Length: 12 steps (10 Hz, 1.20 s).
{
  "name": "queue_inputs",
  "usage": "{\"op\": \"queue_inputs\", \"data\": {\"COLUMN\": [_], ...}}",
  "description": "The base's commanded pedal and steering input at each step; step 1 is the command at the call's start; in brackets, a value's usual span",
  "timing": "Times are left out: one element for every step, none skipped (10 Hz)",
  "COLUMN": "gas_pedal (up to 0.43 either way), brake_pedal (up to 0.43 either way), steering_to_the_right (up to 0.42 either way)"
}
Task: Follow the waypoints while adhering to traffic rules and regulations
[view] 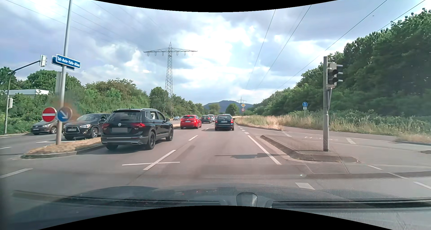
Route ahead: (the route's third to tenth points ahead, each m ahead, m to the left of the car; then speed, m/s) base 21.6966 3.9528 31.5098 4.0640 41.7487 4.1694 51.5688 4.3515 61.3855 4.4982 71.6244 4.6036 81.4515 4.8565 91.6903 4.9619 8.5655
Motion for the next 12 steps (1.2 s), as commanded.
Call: {"op": "queue_inputs", "data": {"gas_pedal": [0.0, 0.0, 0.0, 0.0, 0.0, 0.0, 0.0, 0.0, 0.0, 0.0, 0.0, 0.0], "brake_pedal": [0.0, 0.0, 0.0, 0.0, 0.0, 0.0, 0.0, 0.0, 0.0, 0.0, 0.0, 0.0], "steering_to_the_right": [-0.002, -0.002, -0.002, -0.002, -0.003, -0.003, -0.003, -0.003, -0.003, -0.003, -0.002, -0.001]}}
